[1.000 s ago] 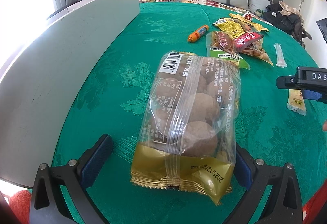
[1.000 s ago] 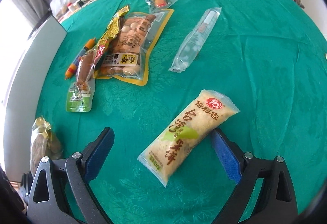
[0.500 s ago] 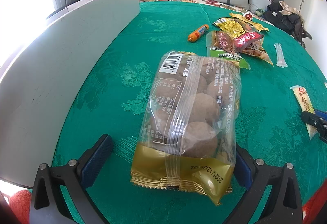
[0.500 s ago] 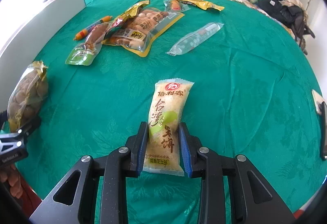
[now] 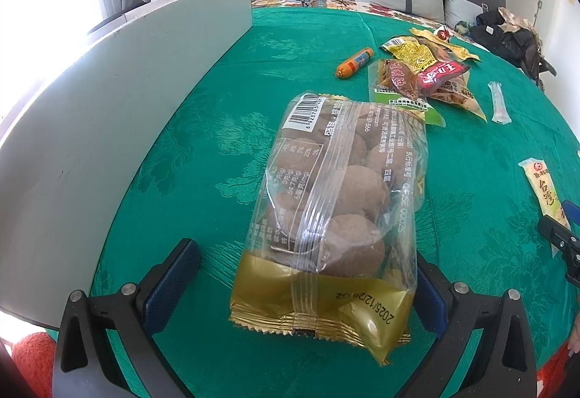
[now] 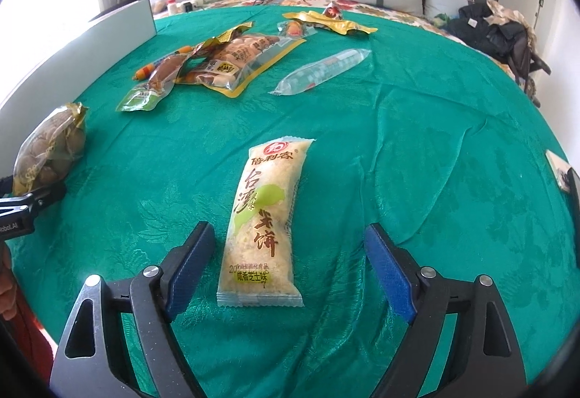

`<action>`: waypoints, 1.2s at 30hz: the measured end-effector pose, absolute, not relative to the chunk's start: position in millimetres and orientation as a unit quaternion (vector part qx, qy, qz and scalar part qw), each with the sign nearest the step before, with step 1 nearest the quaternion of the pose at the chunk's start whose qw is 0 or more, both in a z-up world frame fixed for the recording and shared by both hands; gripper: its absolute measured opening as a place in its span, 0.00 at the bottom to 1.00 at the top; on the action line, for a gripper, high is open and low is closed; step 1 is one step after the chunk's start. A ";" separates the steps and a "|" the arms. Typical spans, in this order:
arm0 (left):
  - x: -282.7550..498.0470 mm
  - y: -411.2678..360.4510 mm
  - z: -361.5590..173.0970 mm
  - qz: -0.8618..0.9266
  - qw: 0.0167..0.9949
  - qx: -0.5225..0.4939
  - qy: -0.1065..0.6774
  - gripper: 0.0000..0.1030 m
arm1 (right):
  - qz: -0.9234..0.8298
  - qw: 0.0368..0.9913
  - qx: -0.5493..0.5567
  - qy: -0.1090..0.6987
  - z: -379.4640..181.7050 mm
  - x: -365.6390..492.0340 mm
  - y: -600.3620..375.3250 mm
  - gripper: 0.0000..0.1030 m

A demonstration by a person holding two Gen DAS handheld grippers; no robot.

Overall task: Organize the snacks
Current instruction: 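Lift the rice cake bar with the right tool while the left tool holds the snack bag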

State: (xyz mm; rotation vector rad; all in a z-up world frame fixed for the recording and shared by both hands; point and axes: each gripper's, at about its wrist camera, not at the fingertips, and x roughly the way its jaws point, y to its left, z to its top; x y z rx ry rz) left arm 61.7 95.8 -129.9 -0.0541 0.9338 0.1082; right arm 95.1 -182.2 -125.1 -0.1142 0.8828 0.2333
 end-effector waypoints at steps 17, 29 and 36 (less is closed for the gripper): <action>60.4 95.6 -130.4 0.054 0.892 -0.027 0.447 1.00 | 0.112 0.899 -0.054 0.420 -127.0 91.7 -181.9 0.86; 60.3 95.4 -130.4 0.054 0.892 -0.027 0.447 1.00 | 0.112 0.899 -0.054 0.419 -128.0 91.4 -181.7 0.86; 60.2 95.3 -130.4 0.054 0.892 -0.027 0.447 1.00 | 0.112 0.899 -0.054 0.419 -128.3 91.2 -181.6 0.86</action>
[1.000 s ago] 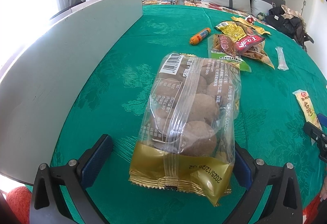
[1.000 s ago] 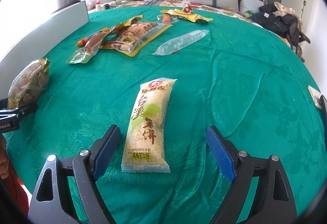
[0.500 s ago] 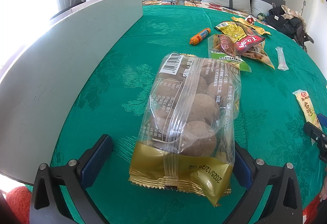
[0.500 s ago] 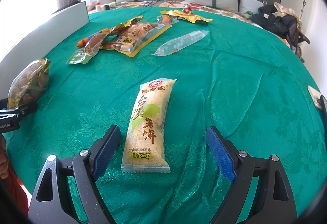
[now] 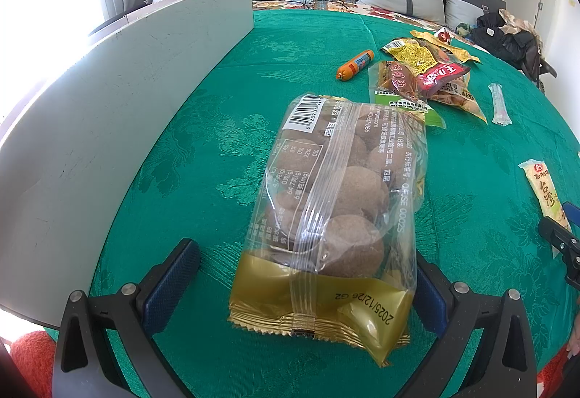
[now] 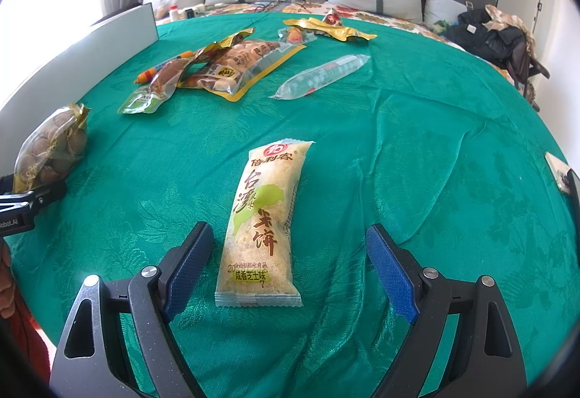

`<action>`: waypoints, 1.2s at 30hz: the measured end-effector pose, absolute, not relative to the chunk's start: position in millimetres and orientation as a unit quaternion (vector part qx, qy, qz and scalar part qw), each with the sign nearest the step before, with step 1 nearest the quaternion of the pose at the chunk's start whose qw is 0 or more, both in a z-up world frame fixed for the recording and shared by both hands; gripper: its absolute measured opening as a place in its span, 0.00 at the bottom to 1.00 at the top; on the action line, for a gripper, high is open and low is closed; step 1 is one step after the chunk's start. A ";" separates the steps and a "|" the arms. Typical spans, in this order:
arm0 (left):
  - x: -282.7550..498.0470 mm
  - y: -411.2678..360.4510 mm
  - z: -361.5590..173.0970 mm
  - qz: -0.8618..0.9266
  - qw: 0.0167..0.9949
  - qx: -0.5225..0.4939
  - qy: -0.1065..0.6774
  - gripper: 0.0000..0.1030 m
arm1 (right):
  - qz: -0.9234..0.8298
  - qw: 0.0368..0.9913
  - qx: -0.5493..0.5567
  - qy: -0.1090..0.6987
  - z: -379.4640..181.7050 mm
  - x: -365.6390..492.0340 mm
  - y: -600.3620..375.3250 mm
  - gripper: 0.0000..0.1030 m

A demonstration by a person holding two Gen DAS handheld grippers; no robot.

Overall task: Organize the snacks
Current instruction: 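Lift the rice cake bar with the right tool while the left tool holds the snack bag, then carry both snacks into the white cardboard box and open both tools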

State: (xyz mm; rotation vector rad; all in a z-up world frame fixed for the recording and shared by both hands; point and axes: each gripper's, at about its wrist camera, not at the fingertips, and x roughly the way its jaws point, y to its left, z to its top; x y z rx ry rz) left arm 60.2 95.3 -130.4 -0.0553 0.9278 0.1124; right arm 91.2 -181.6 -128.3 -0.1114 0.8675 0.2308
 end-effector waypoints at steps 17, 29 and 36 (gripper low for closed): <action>60.2 95.2 -130.6 0.054 0.892 -0.027 0.447 1.00 | 0.111 0.900 -0.053 0.418 -130.0 91.1 -181.2 0.86; 65.9 97.4 -127.9 0.042 0.883 -0.024 0.466 1.00 | 0.111 0.880 -0.056 0.459 -124.5 93.4 -179.3 0.86; 68.1 91.0 -119.4 0.011 0.886 -0.003 0.464 0.62 | 0.167 0.832 -0.049 0.528 -114.1 122.9 -170.8 0.34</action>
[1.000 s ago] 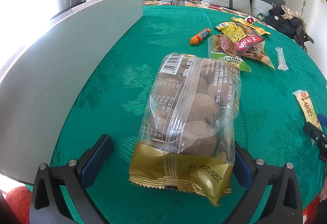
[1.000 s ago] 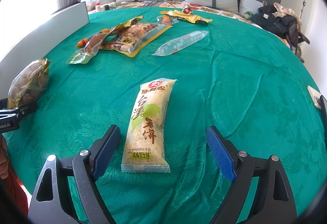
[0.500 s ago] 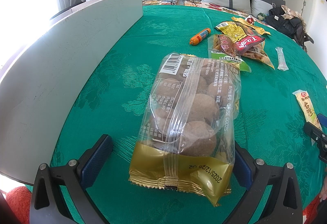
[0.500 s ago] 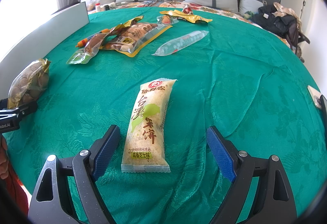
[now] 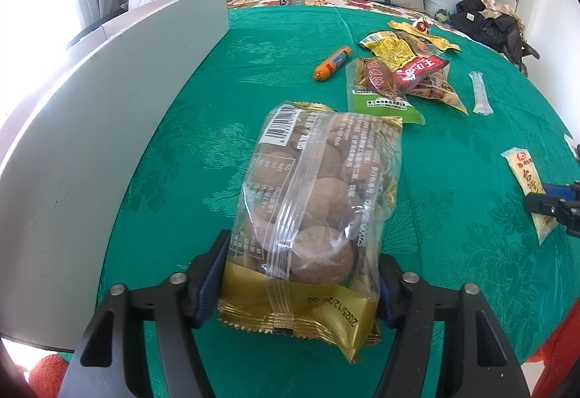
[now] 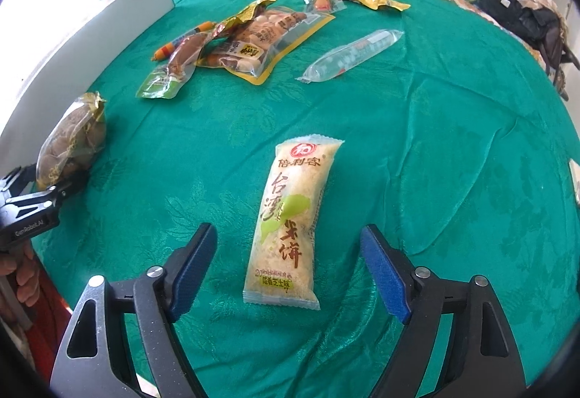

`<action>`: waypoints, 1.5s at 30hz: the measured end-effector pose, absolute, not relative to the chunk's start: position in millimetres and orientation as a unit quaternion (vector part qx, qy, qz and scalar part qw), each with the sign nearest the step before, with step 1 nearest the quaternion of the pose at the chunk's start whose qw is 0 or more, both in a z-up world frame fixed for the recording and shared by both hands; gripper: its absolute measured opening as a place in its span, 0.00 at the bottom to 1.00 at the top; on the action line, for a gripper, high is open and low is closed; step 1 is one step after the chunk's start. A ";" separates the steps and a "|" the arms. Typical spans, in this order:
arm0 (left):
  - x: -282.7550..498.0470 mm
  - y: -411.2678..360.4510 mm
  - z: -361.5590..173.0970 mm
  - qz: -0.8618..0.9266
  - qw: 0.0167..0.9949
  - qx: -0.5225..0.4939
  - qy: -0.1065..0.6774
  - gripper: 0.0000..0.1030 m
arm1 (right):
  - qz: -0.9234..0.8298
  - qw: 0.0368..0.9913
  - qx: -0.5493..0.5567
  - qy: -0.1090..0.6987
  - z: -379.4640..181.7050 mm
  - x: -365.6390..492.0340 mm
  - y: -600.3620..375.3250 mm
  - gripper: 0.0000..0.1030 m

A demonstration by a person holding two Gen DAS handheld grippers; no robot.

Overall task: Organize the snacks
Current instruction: 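Carry both snacks into the white cardboard box and open both tools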

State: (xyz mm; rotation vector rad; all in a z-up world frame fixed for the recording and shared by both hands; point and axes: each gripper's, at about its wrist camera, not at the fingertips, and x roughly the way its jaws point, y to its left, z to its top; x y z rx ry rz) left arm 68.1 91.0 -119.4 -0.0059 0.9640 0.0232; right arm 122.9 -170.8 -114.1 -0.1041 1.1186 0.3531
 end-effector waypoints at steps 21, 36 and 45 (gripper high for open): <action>35.3 282.0 11.2 0.113 0.901 -0.185 0.376 0.56 | 0.417 0.796 0.053 0.436 48.5 117.4 64.5 0.22; 39.1 322.9 -18.8 0.188 0.885 -0.135 0.403 0.81 | 0.378 0.814 0.027 0.440 1.5 127.2 60.1 0.60; 94.3 254.8 -26.5 0.131 0.885 -0.027 0.446 0.83 | 0.161 0.880 -0.084 0.439 -94.1 117.6 -160.2 0.61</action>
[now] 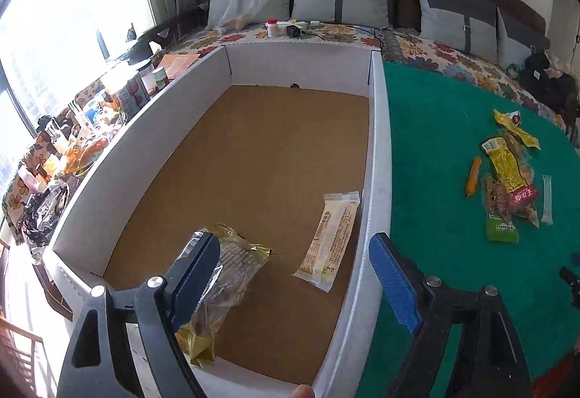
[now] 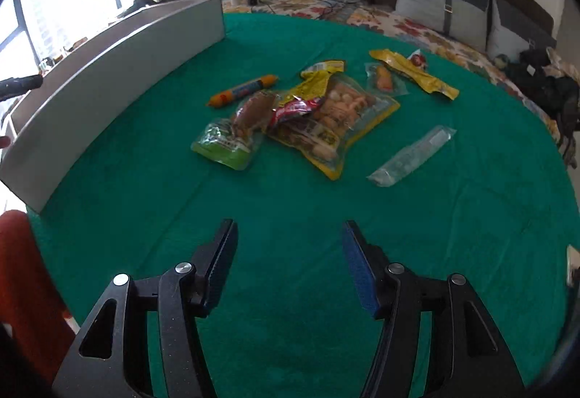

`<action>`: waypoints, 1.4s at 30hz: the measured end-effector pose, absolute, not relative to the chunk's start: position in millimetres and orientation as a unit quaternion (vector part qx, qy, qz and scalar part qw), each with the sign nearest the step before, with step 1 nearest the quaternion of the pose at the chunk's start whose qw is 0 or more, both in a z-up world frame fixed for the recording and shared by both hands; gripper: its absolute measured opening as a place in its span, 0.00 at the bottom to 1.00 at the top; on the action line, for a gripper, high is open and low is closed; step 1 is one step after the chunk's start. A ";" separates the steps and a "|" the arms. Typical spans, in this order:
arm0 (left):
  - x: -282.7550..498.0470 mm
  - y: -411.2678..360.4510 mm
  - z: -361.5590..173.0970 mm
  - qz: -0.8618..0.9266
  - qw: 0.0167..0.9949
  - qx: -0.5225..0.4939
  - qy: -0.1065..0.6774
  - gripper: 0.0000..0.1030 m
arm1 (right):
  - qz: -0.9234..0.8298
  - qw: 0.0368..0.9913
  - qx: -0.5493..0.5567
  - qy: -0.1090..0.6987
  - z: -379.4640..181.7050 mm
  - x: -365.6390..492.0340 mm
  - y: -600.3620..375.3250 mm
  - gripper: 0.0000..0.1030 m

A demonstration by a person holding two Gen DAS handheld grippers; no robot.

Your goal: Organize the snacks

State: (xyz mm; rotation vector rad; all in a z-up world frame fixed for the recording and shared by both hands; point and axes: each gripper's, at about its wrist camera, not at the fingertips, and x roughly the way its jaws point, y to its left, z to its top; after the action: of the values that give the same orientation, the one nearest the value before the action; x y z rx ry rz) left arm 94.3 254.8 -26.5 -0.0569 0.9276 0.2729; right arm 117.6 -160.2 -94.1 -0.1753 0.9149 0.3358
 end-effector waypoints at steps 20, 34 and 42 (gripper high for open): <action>54.7 208.5 -16.1 0.233 0.892 -0.008 0.388 0.99 | 0.035 0.904 0.009 0.425 -122.4 132.7 -285.5 0.78; 81.8 49.6 -41.3 -0.006 0.891 -0.041 0.452 1.00 | 0.036 0.901 -0.019 0.432 -126.2 131.4 -277.9 0.85; 105.5 1.4 -120.8 -0.017 0.861 0.013 0.507 1.00 | 0.036 0.901 -0.019 0.432 -126.1 131.0 -277.9 0.85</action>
State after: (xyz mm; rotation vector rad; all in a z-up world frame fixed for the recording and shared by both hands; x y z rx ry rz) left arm 105.5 1.4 -120.8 0.0277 1.0642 -0.0363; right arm 131.0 -277.9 -126.1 -0.0389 0.8935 0.0753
